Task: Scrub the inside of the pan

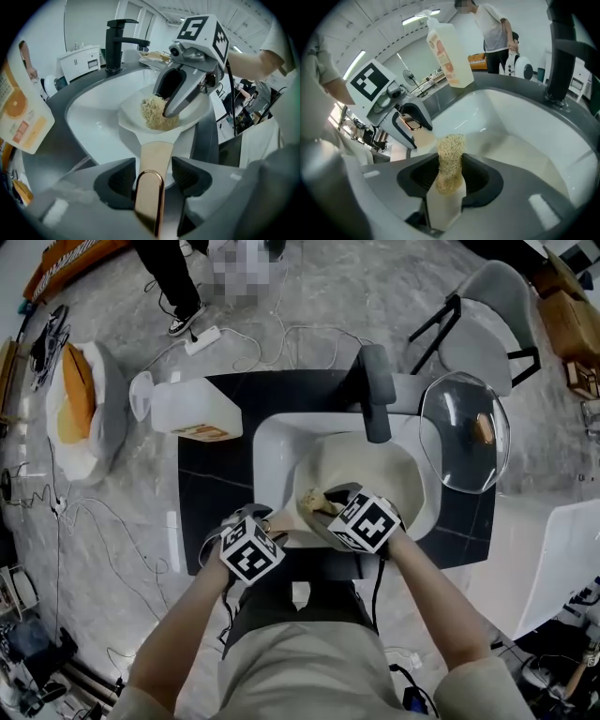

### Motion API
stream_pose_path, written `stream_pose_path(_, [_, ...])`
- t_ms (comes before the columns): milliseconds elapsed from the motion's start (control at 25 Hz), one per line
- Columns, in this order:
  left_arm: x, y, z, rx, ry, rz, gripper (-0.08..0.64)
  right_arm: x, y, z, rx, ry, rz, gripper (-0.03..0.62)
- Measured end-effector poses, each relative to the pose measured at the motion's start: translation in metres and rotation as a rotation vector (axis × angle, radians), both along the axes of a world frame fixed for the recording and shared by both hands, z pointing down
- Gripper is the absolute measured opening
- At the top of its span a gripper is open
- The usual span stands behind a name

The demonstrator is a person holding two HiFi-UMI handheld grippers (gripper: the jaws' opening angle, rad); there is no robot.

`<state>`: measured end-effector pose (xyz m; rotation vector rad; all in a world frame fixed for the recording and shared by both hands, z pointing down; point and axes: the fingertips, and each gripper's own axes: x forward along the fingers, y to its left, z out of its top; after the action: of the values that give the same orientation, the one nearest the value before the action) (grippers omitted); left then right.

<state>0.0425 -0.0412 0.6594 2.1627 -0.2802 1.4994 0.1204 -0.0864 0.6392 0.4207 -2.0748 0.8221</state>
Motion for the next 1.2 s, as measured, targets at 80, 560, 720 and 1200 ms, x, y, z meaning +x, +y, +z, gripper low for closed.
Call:
stream_pose_path(80, [-0.001, 0.0, 0.003, -0.003, -0.012, 0.004, 0.244, -0.003, -0.002, 0.004, -0.015, -0.006, -0.012, 0.156])
stream_pose_path(560, [0.0, 0.006, 0.006, -0.023, -0.027, 0.065, 0.207, -0.012, -0.017, 0.05, 0.073, 0.094, -0.171, 0.153])
stream_pose_path(720, [-0.001, 0.006, 0.006, -0.024, -0.021, 0.067, 0.207, -0.007, -0.059, 0.07, 0.145, 0.134, -0.052, 0.15])
stream_pose_path(1200, [-0.001, 0.005, 0.005, -0.032, -0.001, 0.075, 0.204, 0.095, -0.12, 0.109, 0.332, 0.531, -0.004, 0.147])
